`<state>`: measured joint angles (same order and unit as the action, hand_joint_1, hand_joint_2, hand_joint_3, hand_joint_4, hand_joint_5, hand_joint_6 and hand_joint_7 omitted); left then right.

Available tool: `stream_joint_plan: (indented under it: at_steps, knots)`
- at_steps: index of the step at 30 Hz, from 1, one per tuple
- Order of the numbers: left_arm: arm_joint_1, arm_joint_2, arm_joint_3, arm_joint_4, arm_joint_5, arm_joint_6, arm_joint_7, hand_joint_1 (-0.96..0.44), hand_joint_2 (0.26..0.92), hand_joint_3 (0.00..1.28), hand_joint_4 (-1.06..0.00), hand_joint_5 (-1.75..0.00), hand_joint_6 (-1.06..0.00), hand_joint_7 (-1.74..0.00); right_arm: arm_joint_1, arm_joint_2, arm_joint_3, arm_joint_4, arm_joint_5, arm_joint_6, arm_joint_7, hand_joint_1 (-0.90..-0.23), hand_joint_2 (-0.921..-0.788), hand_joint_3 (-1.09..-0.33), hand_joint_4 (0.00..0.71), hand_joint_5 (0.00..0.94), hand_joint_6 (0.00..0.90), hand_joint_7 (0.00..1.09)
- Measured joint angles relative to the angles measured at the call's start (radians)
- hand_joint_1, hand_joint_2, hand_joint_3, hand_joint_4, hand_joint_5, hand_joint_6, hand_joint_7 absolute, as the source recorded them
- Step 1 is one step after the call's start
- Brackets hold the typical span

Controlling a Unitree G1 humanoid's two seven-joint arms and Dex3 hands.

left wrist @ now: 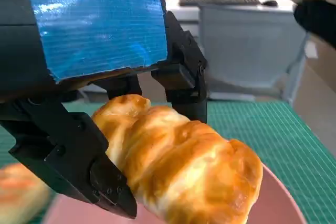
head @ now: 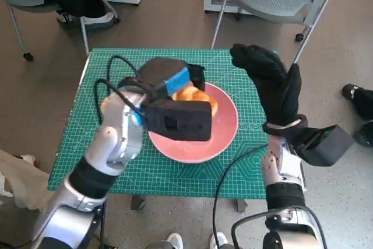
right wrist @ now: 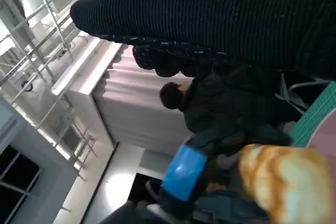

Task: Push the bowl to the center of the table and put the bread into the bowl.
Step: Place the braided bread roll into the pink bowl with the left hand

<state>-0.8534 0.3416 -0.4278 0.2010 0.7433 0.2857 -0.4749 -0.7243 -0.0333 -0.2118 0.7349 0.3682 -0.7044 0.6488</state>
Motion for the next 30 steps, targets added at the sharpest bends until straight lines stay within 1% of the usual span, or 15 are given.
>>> stream_joint_plan:
  at_steps: [6,8,9,10,11,12,13,14,17,19,21,30]
  knots:
    - [0.0,-0.001,0.001,0.032,-0.01,-0.031,0.014,0.0,0.909,0.07,-0.73,-1.25,-0.65,-1.02,0.003,-0.001,0.0,-0.013,0.0,0.0,-0.001,-0.7,-0.921,-0.884,0.083,0.002,0.142,0.07]
    - [0.0,-0.001,0.004,0.033,-0.019,-0.035,0.01,0.0,0.916,0.1,-0.64,-1.26,-0.61,-1.15,0.004,-0.001,0.0,-0.015,0.0,0.001,-0.001,-0.699,-0.921,-0.884,0.085,0.003,0.142,0.08]
    - [0.0,-0.001,0.006,0.033,-0.028,-0.035,0.004,0.01,0.901,0.1,-0.59,-1.15,-0.53,-1.05,0.005,-0.001,0.0,-0.015,0.0,0.001,-0.001,-0.699,-0.921,-0.885,0.086,0.003,0.142,0.08]
    - [-0.001,0.0,0.008,0.033,-0.041,-0.033,-0.012,0.03,0.879,0.1,-0.56,-0.91,-0.46,-0.82,0.005,-0.001,0.0,-0.015,0.0,0.001,-0.001,-0.699,-0.921,-0.885,0.087,0.004,0.142,0.08]
    - [-0.002,0.001,0.009,0.032,-0.052,-0.028,-0.035,0.01,0.841,0.09,-0.4,-0.6,-0.38,-0.58,0.006,-0.001,0.0,-0.015,0.0,0.002,-0.002,-0.7,-0.921,-0.884,0.089,0.005,0.142,0.08]
    - [-0.003,0.002,0.009,0.03,-0.06,-0.019,-0.064,0.0,0.828,0.09,-0.34,-0.48,-0.35,-0.49,0.006,-0.002,0.0,-0.015,0.0,0.002,-0.003,-0.7,-0.921,-0.884,0.089,0.005,0.142,0.08]
    - [-0.003,0.003,0.009,0.028,-0.068,-0.011,-0.089,-0.06,0.788,0.07,-0.22,-0.31,-0.29,-0.34,0.006,-0.001,0.0,-0.015,0.0,0.002,-0.004,-0.7,-0.921,-0.884,0.09,0.005,0.141,0.08]
    - [-0.004,0.006,0.007,0.025,-0.078,0.004,-0.128,-0.09,0.763,0.06,-0.14,-0.2,-0.25,-0.24,0.006,-0.001,0.0,-0.015,0.0,0.003,-0.005,-0.7,-0.921,-0.884,0.091,0.005,0.141,0.08]
    - [-0.008,0.013,0.003,0.021,-0.096,0.036,-0.222,-0.2,0.718,0.04,-0.05,-0.06,-0.2,-0.11,0.006,-0.001,0.0,-0.017,0.0,0.005,-0.011,-0.701,-0.921,-0.884,0.092,0.006,0.14,0.08]
    - [-0.009,0.017,0.002,0.021,-0.106,0.046,-0.26,-0.25,0.705,0.03,-0.02,-0.03,-0.19,-0.08,0.006,-0.001,0.001,-0.019,0.0,0.005,-0.012,-0.701,-0.921,-0.884,0.092,0.005,0.139,0.08]
    - [-0.01,0.022,0.002,0.021,-0.113,0.047,-0.278,-0.28,0.698,0.02,-0.01,-0.01,-0.17,-0.05,0.006,-0.001,0.002,-0.02,0.0,0.006,-0.015,-0.701,-0.921,-0.884,0.092,0.005,0.139,0.08]
    - [-0.012,0.037,0.002,0.011,-0.111,0.047,-0.278,-0.33,0.696,0.02,0.0,0.0,-0.15,-0.02,0.006,-0.001,0.009,-0.027,-0.001,0.008,-0.02,-0.702,-0.921,-0.883,0.093,0.005,0.136,0.09]
